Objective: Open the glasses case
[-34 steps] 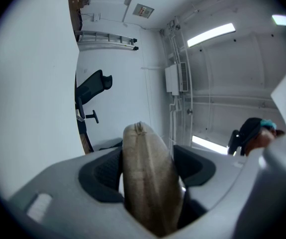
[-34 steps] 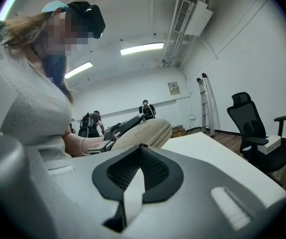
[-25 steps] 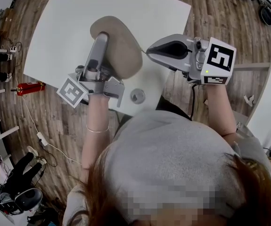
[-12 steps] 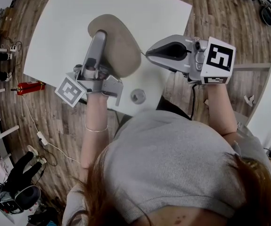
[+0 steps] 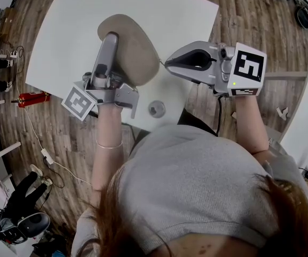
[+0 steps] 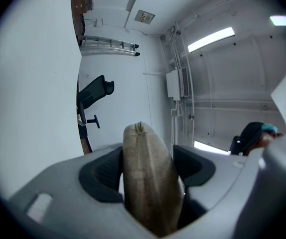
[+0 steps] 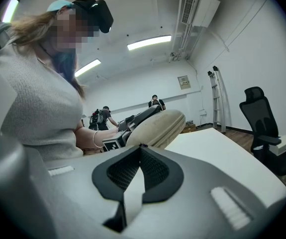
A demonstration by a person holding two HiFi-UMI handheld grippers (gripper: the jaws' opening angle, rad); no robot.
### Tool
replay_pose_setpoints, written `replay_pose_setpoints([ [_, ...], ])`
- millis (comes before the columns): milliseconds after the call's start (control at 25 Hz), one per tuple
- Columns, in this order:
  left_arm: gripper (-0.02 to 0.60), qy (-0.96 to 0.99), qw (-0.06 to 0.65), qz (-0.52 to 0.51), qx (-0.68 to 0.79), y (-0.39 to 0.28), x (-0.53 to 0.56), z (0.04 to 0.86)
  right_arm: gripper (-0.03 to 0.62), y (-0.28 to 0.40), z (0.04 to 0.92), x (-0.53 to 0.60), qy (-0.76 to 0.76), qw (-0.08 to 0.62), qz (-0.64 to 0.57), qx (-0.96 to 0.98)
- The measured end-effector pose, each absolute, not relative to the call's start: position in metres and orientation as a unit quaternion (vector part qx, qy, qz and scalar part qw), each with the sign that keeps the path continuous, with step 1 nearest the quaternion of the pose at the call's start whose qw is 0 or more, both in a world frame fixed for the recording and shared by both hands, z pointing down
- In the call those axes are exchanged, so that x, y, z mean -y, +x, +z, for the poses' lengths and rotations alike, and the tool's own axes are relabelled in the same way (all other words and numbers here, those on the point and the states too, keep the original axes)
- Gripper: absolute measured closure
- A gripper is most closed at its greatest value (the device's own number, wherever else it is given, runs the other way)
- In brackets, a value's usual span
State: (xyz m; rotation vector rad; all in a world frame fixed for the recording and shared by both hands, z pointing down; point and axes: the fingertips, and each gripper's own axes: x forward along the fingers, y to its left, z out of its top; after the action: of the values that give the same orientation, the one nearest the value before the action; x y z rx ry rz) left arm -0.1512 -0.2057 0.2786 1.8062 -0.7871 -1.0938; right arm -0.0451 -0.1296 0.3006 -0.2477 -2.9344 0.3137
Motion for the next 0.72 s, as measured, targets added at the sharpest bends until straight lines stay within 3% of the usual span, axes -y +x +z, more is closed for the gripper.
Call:
replay_pose_setpoints([
  [720,0.268,0.722,0.427,-0.443,0.316,-0.151,0.207,0.272,0.589,-0.044,0.298,0.117,-0.099,0.086,0.101,0.986],
])
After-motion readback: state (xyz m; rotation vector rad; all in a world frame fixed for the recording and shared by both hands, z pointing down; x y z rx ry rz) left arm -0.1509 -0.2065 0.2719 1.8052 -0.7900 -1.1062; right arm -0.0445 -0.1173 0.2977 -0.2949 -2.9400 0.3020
